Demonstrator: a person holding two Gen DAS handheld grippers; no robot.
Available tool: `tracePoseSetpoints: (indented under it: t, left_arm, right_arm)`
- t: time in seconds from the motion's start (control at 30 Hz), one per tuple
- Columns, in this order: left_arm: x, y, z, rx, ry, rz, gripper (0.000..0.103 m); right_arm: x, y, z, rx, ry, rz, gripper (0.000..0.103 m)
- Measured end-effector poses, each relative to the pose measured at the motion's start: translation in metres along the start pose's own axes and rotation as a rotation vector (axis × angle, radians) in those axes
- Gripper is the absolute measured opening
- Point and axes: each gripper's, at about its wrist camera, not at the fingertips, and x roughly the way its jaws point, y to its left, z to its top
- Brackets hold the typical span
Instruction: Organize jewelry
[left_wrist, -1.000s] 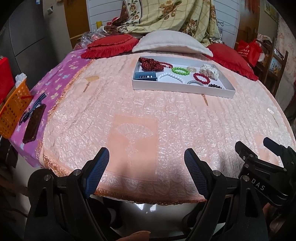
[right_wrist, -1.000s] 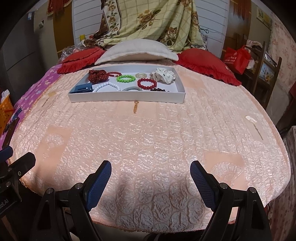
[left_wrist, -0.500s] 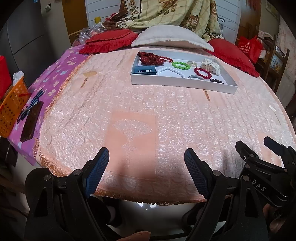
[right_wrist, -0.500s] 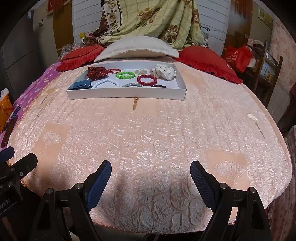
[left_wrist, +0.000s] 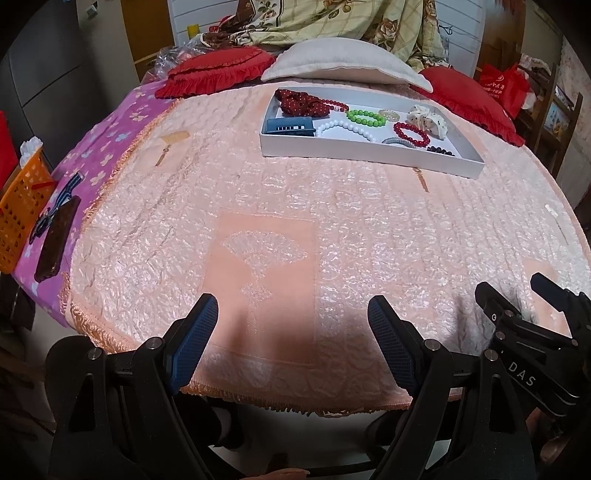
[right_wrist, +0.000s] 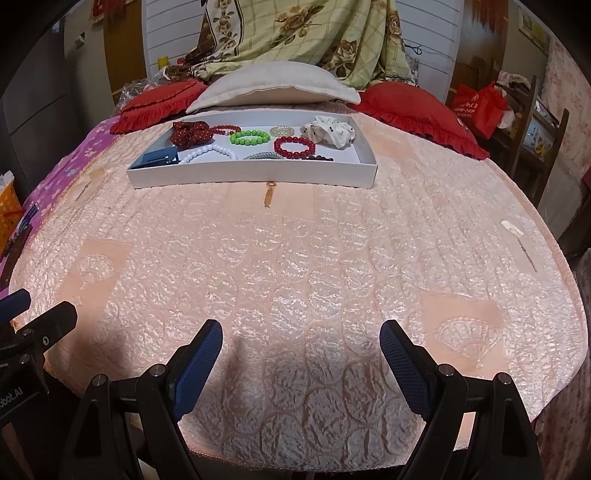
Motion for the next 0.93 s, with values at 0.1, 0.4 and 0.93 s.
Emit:
tracePoseSetpoints:
  t: [0.1,0.4,0.93]
  left_arm:
    - [0.0021,-0.0001,-0.0005,0.0,0.007,-0.006,0.083]
    - [0.0036,-0.0018,-0.0012,0.003,0.01,-0.003,0.083]
    - [0.0025,-0.0012,-0.0023,0.001,-0.007,0.019,0.083]
  right_arm:
    - [0.0021,0.0002,-0.0007,-0.002,0.006,0.002,0.085]
    - [0.0042,0.0008,-0.0014,0.0,0.009,0.003,0.085]
    - [0.006,0.0024,-0.003,-0.003,0.014,0.009,0.085]
